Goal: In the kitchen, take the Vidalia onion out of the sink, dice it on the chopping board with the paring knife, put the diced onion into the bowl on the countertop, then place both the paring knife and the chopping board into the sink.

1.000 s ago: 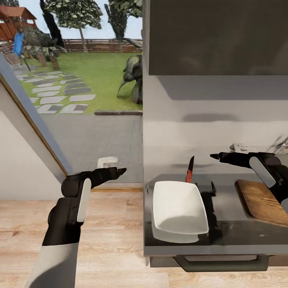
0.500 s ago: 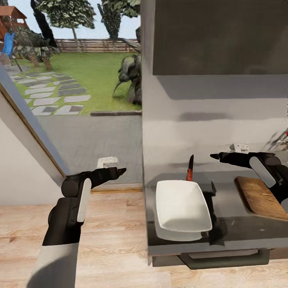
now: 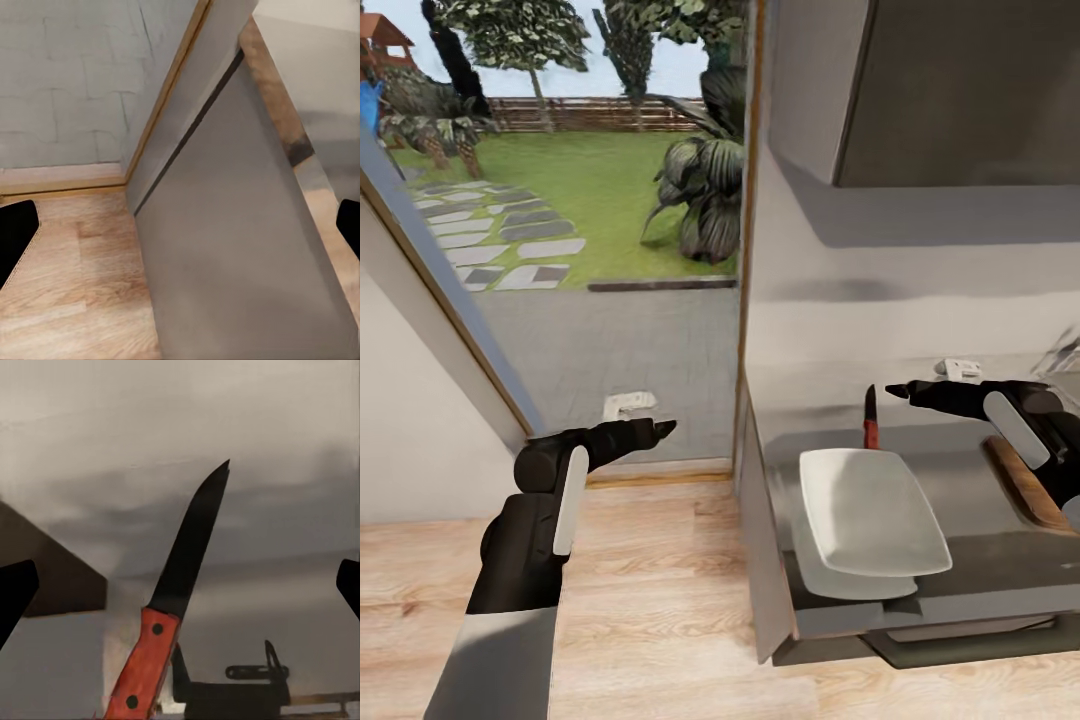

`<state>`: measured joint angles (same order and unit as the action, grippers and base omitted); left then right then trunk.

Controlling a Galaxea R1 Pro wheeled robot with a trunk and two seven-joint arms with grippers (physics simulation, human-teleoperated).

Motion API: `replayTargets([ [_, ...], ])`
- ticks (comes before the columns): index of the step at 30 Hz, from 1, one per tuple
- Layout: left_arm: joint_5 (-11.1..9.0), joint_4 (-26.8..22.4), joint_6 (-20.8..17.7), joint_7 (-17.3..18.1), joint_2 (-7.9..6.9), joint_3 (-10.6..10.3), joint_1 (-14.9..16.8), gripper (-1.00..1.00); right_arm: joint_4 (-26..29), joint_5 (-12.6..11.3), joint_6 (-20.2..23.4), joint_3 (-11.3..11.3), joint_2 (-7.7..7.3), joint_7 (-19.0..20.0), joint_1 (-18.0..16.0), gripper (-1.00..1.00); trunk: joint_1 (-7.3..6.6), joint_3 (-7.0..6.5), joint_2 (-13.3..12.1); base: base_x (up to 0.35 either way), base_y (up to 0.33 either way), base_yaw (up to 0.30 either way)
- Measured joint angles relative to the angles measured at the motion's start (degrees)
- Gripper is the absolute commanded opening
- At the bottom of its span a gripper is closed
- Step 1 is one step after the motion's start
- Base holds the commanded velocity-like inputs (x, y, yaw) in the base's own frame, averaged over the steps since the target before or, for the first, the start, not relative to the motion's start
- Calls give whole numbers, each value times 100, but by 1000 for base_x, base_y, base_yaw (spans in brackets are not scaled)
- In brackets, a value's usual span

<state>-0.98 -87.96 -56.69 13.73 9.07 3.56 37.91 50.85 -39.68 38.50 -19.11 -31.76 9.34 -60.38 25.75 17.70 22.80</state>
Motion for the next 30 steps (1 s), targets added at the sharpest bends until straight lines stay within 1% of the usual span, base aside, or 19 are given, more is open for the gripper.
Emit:
replayTargets([
  [4,0,4,2,0,0,0,0,100,0,0,2,0,0,-1,0,100,0,0,0,0,174,-2],
  [12,0,16,6,1,1,0,0,100,0,0,3,0,0,-2,-1,100,0,0,0,0,35,0],
  [20,0,19,7,1,1,0,0,100,0,0,3,0,0,-1,0,100,0,0,0,0,124,0],
  [30,0,24,8,1,1,0,0,100,2,0,9,0,0,-2,-1,100,0,0,0,0,23,0],
])
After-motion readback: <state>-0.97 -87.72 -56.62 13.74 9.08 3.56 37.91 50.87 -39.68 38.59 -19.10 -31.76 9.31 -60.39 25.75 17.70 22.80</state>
